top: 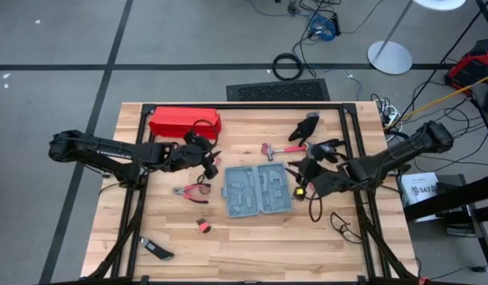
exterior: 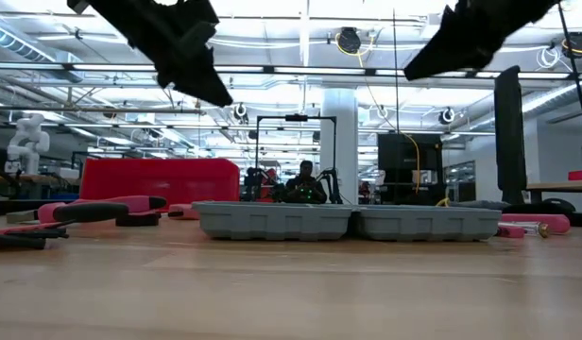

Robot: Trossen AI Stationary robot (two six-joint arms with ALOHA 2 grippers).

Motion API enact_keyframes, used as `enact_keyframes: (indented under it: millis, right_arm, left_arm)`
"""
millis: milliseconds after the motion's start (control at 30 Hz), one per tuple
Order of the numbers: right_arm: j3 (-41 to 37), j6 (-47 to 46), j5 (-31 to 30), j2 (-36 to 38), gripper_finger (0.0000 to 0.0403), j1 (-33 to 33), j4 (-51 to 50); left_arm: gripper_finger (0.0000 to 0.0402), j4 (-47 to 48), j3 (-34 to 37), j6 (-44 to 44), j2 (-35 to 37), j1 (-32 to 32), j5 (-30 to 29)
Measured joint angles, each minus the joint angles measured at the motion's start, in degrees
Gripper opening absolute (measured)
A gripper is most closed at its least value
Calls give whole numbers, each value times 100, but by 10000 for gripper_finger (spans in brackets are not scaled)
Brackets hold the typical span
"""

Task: Prefit tool cases
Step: Put the orange hammer into the gray pre-fit tool case

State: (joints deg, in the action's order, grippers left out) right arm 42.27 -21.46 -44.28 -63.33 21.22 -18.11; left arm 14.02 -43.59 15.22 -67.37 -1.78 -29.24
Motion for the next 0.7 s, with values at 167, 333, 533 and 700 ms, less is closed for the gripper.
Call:
enact_keyframes:
  millis: [167,333,533,700]
  right_arm:
    - [207,900,-59,11,93,-570,-168]
    - [295,1509,478,114,93,-1408,-314]
    - [297,1754,2562,254,93,-2688,-432]
    - [297,2313,3096,113,93,-3395,-299]
  left_arm:
    - [135,284,0,358,0,-10,-110]
    - [135,820,0,387,0,-12,-110]
    - [135,1205,252,-389,-1,-13,56]
    - [135,1210,385,-326,-2,-26,783]
